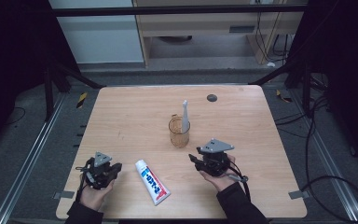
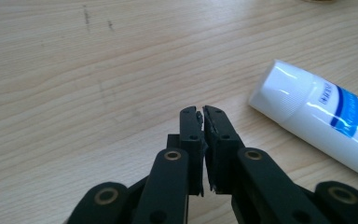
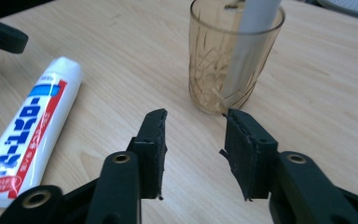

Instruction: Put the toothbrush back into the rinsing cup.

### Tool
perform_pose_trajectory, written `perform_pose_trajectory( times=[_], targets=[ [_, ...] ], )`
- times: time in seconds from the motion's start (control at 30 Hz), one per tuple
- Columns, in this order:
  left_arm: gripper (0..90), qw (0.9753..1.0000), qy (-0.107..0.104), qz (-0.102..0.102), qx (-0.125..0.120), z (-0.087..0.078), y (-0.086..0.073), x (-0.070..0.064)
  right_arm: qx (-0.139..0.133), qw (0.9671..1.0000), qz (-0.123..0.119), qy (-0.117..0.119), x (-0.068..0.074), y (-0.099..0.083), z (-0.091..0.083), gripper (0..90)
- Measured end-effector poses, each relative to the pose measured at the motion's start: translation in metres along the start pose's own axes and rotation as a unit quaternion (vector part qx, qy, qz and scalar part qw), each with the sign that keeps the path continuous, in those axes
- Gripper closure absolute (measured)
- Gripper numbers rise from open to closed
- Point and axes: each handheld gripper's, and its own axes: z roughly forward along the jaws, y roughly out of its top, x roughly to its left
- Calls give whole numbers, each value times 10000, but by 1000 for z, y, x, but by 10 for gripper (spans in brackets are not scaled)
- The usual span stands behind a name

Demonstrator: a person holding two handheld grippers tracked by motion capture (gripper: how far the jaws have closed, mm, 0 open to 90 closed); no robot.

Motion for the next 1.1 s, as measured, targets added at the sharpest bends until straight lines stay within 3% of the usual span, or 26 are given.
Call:
perform_pose_trajectory(
  times=[0.17, 0.53, 1.1],
  targets=[
    [866, 9997, -166, 125, 86, 4, -2, -12, 236, 9996, -75, 98, 8, -8, 8, 656],
    [884, 9984, -474, 235, 208, 10, -4, -31, 386, 9987, -125, 308, 25, -14, 17, 741],
    [889, 9973, -592, 363, 253, 17, -2, -42, 620, 9957, -154, 673, 47, -23, 33, 849]
  ],
)
